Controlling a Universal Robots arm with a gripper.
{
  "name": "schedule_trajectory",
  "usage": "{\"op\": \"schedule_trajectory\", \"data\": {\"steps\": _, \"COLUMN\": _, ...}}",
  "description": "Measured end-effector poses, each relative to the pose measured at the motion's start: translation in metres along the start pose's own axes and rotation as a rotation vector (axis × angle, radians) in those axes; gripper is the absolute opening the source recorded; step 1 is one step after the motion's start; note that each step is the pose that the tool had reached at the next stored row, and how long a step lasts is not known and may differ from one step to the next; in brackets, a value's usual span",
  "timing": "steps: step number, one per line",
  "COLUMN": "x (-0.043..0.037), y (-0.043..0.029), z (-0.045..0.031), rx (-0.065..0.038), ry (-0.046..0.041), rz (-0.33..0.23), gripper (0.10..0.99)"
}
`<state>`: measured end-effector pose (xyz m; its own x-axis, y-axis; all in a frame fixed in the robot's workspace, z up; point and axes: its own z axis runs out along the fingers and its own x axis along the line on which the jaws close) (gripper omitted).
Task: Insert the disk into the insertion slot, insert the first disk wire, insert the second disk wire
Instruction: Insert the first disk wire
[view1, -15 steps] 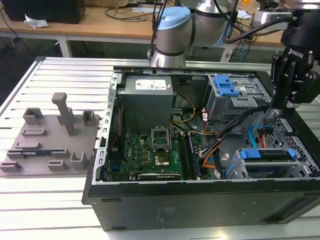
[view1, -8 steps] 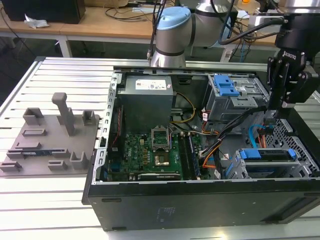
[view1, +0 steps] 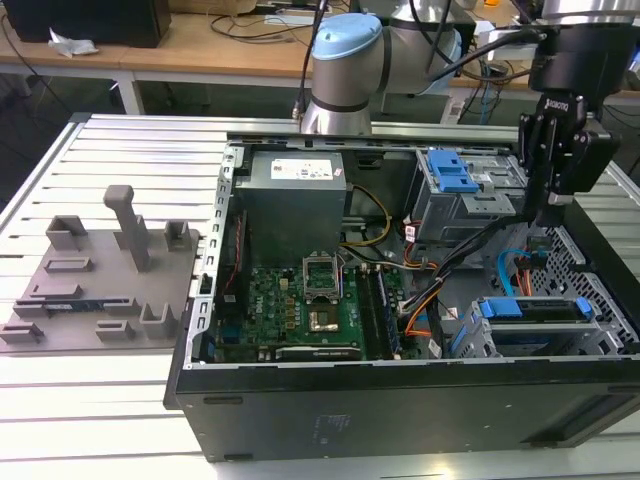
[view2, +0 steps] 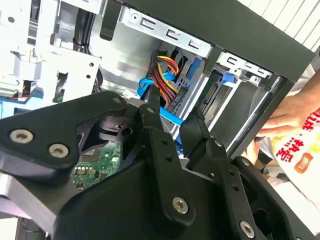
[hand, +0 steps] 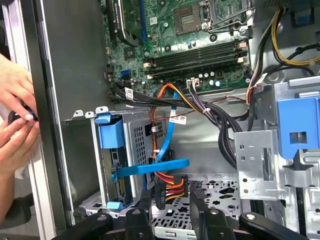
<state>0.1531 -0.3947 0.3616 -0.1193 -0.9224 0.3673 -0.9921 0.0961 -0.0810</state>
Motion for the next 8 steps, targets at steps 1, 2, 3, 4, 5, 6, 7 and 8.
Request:
{"op": "schedule_trajectory", "data": {"steps": 1, "x": -0.0002, "y": 0.0001, "z": 0.0009, "rx": 0.001, "ry": 0.0045, "rz": 0.0, "gripper": 0.435}}
{"op": "schedule_trajectory", "data": {"steps": 2, "x": -0.0002, "y": 0.0002, "z": 0.0027, "rx": 0.001, "ry": 0.0084, "rz": 0.0, "gripper": 0.435}}
{"op": "schedule_trajectory", "data": {"steps": 3, "x": 0.0, "y": 0.0002, "z": 0.0037, "rx": 0.001, "ry": 0.0105, "rz": 0.0, "gripper": 0.435}}
{"op": "schedule_trajectory", "data": {"steps": 4, "x": 0.0003, "y": 0.0002, "z": 0.0045, "rx": 0.001, "ry": 0.0116, "rz": 0.0, "gripper": 0.435}}
{"op": "schedule_trajectory", "data": {"steps": 5, "x": 0.001, "y": 0.0001, "z": 0.006, "rx": 0.002, "ry": 0.0136, "rz": 0.0, "gripper": 0.435}}
{"op": "schedule_trajectory", "data": {"steps": 6, "x": 0.0012, "y": 0.0001, "z": 0.0067, "rx": 0.002, "ry": 0.0148, "rz": 0.0, "gripper": 0.435}}
{"op": "schedule_trajectory", "data": {"steps": 7, "x": 0.0016, "y": 0.0, "z": 0.0073, "rx": 0.002, "ry": 0.0161, "rz": 0.0, "gripper": 0.435}}
{"op": "schedule_trajectory", "data": {"steps": 8, "x": 0.0021, "y": -0.0004, "z": 0.0085, "rx": 0.002, "ry": 0.0185, "rz": -0.001, "gripper": 0.435}}
